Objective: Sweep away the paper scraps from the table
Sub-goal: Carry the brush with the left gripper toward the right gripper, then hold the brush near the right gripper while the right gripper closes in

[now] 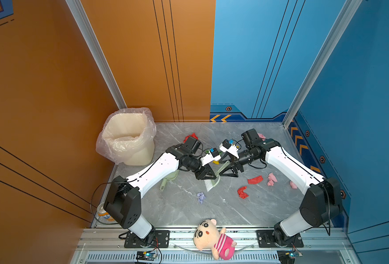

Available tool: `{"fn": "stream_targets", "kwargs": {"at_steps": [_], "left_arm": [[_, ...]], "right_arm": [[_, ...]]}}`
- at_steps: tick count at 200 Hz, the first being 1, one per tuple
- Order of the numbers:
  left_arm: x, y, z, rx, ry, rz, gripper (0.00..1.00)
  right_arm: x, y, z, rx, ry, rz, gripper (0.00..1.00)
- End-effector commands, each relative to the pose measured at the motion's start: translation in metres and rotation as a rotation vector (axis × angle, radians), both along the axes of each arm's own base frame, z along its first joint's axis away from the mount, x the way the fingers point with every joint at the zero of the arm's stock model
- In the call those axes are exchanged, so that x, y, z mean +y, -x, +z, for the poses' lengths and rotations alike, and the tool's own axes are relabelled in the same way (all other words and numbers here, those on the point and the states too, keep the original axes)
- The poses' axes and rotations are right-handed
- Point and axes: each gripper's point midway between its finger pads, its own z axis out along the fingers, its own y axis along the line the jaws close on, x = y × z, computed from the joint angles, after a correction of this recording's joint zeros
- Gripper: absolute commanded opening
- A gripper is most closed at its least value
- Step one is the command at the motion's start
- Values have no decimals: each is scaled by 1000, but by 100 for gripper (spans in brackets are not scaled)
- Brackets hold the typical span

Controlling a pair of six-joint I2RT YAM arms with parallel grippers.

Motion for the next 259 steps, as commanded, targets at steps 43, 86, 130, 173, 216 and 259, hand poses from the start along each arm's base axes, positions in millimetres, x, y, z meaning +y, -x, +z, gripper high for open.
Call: {"fn": "stream_targets", "kwargs": {"at_steps": [43,86,130,173,216,259], "left_arm": [[-8,3,22,22,107,-68,3],[-9,2,21,43,123,-79,3],[-10,1,21,60,141,-85,3],[-6,-1,24,74,141,-84,2],[-7,0,24,88,142,-89,2],[-6,0,20,100,126,-89,1]], "right_arm": [[5,10,10,21,-38,40,94],[7,10,10,16,-32,41,90],[6,9,9,18,-11,25,85],[2,8,5,13,24,3,84],[0,7,5,6,44,-13,81],[-2,6,5,-11,62,-23,77]]}}
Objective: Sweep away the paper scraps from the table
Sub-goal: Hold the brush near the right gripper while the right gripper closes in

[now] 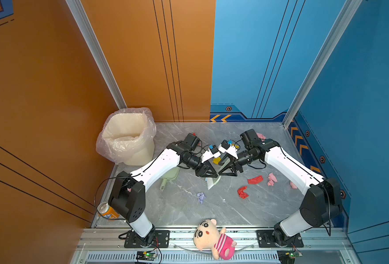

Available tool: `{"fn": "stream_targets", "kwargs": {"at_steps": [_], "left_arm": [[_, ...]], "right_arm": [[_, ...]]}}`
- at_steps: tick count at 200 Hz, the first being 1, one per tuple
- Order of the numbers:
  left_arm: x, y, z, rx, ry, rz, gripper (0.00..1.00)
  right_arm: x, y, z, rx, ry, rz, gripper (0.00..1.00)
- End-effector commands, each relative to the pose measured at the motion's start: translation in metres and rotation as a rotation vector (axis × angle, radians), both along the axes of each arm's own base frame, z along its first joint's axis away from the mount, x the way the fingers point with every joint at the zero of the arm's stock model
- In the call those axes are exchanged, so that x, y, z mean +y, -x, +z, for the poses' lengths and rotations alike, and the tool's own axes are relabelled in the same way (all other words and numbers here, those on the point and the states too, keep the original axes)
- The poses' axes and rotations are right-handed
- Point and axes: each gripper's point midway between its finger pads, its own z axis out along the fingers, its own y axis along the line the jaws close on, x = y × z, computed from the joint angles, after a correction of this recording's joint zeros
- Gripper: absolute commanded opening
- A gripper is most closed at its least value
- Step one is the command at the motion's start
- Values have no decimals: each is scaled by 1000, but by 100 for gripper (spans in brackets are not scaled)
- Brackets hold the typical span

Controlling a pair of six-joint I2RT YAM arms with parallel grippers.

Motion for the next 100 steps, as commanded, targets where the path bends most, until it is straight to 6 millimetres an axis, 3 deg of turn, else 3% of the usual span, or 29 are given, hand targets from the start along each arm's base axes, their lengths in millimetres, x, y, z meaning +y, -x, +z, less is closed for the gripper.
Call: {"fn": "stream_targets", "kwargs": {"at_steps": [1,100], "left_arm": [[-2,1,10,7,34,-29,1],[-3,6,9,33,26,-54,2]], "right_arm": [[-4,4,9,-23,27,-12,77],[-10,8,8,-31,79,6,71]]}}
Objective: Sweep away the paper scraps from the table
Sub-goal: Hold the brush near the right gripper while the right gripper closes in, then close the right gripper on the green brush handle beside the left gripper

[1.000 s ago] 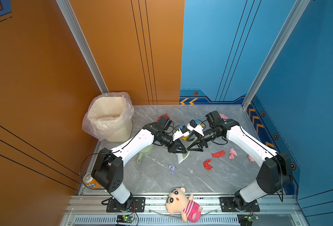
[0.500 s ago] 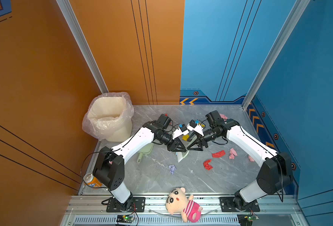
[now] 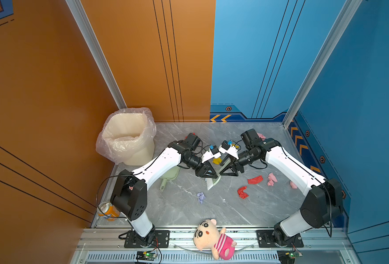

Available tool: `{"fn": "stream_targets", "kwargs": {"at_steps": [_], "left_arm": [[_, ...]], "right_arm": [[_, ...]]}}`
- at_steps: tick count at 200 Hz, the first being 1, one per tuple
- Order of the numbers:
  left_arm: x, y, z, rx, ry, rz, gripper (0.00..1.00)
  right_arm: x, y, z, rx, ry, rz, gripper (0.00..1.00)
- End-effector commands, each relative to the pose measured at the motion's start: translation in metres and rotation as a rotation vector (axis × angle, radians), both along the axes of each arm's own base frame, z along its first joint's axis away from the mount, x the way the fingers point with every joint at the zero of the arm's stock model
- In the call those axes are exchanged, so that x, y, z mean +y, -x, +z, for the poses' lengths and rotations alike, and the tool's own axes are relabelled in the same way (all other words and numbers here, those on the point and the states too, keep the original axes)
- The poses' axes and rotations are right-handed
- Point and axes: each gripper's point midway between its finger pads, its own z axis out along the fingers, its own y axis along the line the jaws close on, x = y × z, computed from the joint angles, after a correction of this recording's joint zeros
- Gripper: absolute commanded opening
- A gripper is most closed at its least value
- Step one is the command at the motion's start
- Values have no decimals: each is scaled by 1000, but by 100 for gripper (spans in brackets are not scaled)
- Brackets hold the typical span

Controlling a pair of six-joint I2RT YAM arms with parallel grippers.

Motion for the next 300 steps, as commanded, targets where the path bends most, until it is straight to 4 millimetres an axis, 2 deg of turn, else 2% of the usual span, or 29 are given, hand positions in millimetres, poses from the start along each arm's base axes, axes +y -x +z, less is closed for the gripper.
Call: {"fn": "stream_targets", "kwargs": {"at_steps": [1,102,171,225,300], "left_arm": [[-4,3,10,15,36,-30,2],[-12,9,2,37,22,-55,2],[-12,9,5,36,23,-59,1],[-10,10,4,41,7,-57,0],[-11,9,3,46,8,-55,0]], "right_arm": [[-3,8,8,-23,23,20,71],[-2,11,12,-48,17,37,69],[-1,14,12,-25,8,52,67],[-1,15,8,-14,15,59,60],[-2,14,5,-23,31,60,55]]}}
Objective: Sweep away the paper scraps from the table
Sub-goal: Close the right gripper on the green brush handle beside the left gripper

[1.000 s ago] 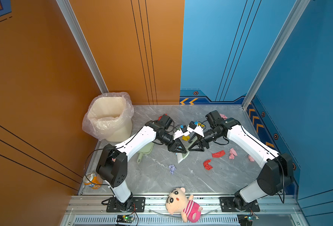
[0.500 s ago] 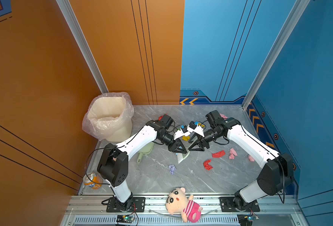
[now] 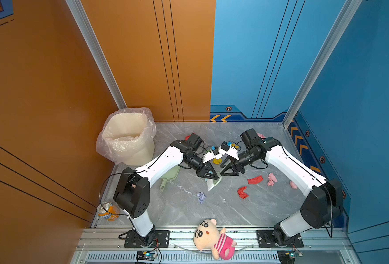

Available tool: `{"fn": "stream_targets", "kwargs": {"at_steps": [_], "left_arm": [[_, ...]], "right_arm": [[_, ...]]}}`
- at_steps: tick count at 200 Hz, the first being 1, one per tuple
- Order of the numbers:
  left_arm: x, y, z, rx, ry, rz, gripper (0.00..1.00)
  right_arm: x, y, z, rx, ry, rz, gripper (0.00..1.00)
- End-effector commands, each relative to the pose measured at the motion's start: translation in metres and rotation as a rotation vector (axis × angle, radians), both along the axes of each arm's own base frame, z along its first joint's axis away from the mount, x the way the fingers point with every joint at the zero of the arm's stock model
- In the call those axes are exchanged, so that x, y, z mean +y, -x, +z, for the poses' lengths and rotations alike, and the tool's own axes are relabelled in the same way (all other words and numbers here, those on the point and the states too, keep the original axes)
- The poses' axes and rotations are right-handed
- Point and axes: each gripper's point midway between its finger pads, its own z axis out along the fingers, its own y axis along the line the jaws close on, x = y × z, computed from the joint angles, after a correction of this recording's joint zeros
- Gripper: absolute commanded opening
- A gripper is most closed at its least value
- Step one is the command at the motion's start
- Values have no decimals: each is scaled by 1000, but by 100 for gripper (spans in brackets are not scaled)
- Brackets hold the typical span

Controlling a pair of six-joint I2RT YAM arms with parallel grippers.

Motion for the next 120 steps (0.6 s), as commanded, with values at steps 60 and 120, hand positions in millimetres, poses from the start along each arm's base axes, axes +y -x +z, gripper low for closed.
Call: {"fn": "stream_targets", "kwargs": {"at_steps": [60,120], "left_arm": [[-6,0,10,-2,39,-29,0],[-6,-1,10,-5,37,-27,0]], "right_arm": [[0,8,3,-12,11,33,51],[1,9,2,-8,16,36,49]]}}
